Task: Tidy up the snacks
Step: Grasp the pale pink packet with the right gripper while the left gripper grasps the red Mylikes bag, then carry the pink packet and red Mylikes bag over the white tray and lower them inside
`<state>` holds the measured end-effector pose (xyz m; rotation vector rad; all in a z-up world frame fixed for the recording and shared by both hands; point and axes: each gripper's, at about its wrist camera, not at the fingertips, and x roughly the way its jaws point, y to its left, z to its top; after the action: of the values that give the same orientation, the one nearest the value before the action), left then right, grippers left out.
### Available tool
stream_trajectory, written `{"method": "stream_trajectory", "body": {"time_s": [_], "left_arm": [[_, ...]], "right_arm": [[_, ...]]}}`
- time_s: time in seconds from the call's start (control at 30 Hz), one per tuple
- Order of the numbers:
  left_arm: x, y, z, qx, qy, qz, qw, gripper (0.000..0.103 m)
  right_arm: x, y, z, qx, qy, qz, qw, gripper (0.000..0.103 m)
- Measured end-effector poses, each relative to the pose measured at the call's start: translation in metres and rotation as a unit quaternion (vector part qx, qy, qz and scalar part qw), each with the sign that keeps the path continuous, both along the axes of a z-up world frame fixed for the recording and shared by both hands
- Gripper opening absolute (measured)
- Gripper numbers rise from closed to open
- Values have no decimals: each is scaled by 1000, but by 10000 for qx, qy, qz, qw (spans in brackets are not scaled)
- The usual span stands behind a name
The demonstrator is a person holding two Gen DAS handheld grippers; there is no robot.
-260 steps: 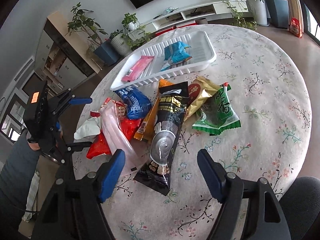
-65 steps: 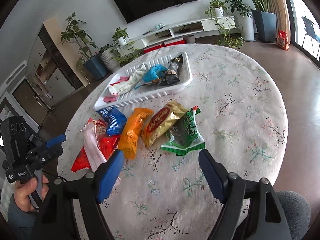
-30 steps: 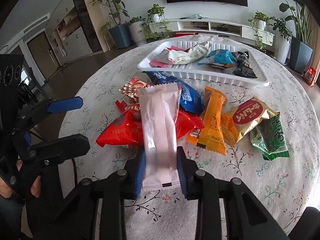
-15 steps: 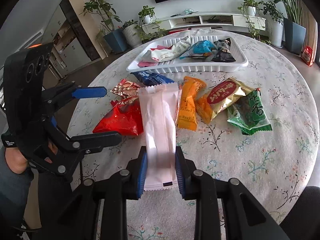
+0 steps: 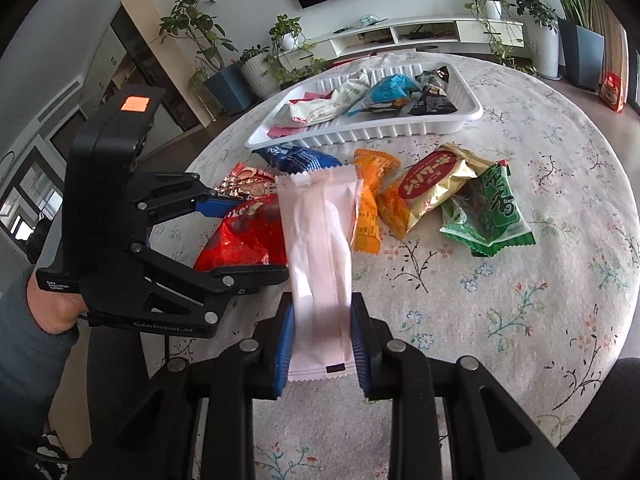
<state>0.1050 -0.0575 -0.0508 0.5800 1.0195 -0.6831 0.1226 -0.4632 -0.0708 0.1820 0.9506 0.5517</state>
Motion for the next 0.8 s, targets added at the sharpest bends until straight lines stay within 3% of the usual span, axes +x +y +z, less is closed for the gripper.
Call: {"method": "stream_trajectory", "body": {"time_s": [0.37,0.67,0.8], "left_arm": [[-3,20,7,-522,127,480,9974,34],[-21,39,12,-910,162,793,9925,31],[-27,51,16,-1287,256,965,9867,30]], "right_arm": [[-3,-4,3,159,8,-3,9999,29],[-6,-3,4,227,34,18,9997,29],[-7,-3,5,285,41,15,9996,29]]}}
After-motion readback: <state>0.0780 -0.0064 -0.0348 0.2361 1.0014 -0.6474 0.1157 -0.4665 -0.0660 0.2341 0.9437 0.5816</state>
